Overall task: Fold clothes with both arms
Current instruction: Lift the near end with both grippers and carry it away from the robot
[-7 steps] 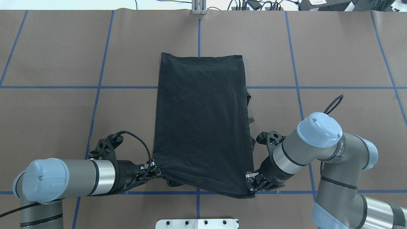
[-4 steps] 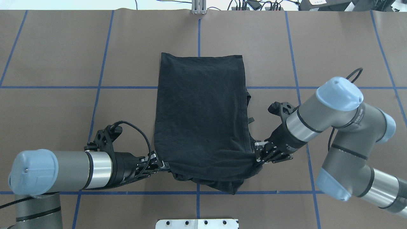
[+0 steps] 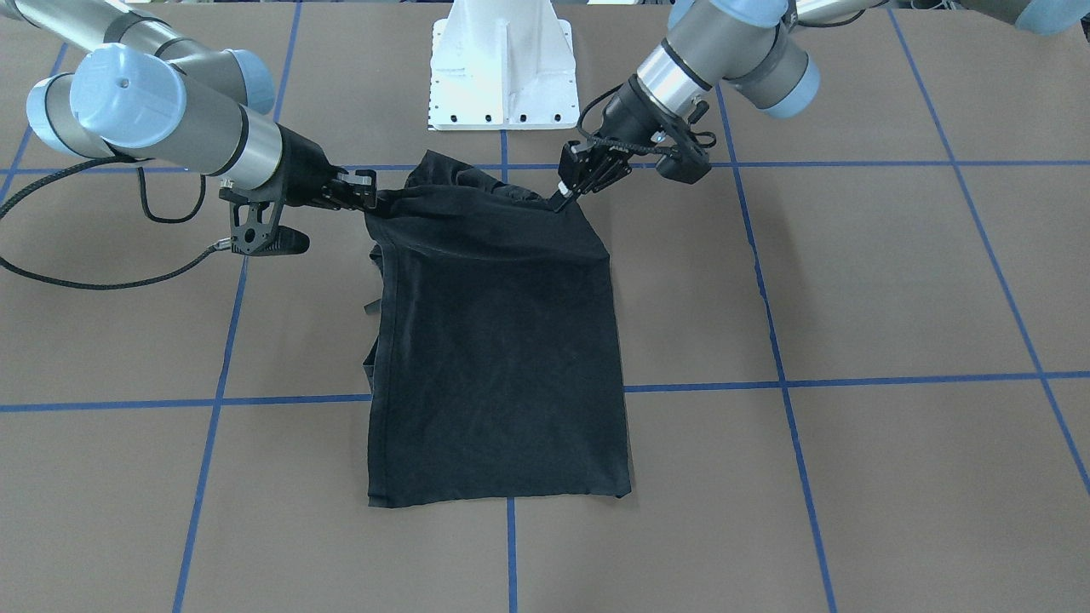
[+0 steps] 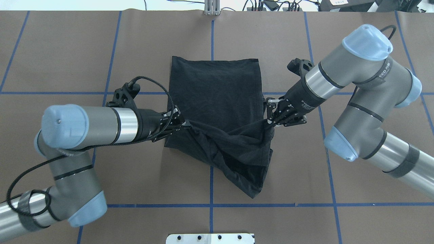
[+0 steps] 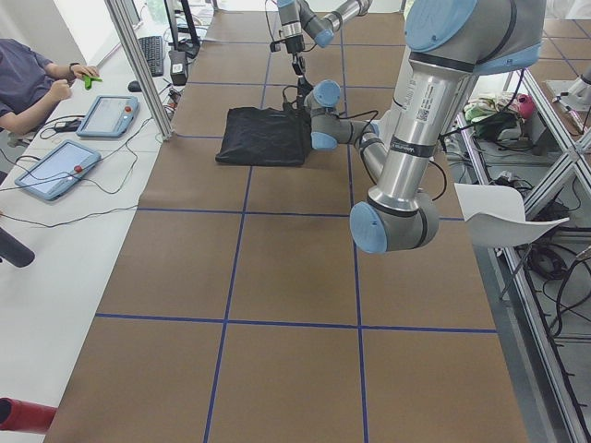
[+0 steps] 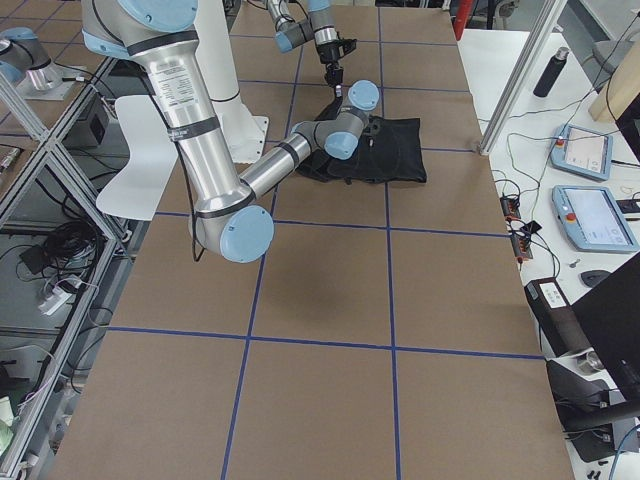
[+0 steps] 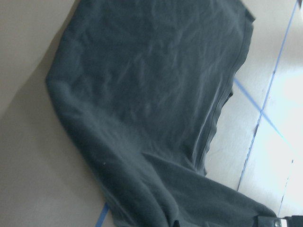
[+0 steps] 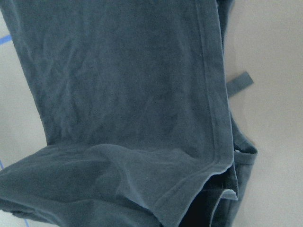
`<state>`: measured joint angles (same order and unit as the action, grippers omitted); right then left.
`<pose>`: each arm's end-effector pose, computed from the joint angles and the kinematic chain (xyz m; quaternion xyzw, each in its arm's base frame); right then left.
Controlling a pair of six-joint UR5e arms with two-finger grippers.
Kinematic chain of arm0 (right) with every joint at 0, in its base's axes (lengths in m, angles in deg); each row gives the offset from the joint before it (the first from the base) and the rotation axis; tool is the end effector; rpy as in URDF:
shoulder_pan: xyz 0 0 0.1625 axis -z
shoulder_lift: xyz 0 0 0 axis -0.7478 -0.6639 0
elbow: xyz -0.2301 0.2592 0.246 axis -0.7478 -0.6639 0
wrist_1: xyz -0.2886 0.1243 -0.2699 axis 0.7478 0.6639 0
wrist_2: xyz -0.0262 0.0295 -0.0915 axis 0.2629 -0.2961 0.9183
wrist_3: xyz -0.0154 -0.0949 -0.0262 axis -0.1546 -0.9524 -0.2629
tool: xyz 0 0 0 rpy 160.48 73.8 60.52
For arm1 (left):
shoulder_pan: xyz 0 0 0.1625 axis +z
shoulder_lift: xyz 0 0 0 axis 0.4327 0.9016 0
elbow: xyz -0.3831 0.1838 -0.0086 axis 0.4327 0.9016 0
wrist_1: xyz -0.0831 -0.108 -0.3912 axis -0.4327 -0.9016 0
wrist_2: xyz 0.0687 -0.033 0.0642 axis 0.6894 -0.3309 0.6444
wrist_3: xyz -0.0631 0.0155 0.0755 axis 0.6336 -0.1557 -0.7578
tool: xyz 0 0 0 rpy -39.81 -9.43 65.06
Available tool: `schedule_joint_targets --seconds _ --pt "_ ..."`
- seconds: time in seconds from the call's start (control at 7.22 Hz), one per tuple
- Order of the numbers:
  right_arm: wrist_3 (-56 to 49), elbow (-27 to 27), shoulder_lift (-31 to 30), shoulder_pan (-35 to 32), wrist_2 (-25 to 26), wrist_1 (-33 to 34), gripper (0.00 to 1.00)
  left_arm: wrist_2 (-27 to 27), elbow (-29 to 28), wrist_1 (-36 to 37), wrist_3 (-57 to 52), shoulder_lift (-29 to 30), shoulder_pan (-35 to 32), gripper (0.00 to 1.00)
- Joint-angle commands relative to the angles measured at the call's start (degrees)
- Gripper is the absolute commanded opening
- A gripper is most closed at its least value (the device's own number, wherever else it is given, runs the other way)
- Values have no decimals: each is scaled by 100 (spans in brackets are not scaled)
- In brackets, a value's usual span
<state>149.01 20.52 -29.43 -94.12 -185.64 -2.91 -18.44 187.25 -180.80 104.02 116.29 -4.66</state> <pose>-0.3838 -0.4690 0.2663 -0.1487 -0.5780 0.0343 0.8016 0.4587 -0.4010 0.2183 -0.0067 0.6712 -0.2543 0.6962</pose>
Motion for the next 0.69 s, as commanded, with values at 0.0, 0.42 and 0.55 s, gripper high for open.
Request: schedule_joint_targets --seconds 0.0,0.42,0.55 --pt "36 -628 625 -323 26 16 0 -224 -698 -10 -161 440 -684 0" --pt "-52 -2286 1791 -990 44 -2 0 -375 -1669 -63 -277 1034 -1241 0" --pt "-95 -2857 2126 -1035 192 -28 0 -375 -1944 -80 -268 1203 -1320 0"
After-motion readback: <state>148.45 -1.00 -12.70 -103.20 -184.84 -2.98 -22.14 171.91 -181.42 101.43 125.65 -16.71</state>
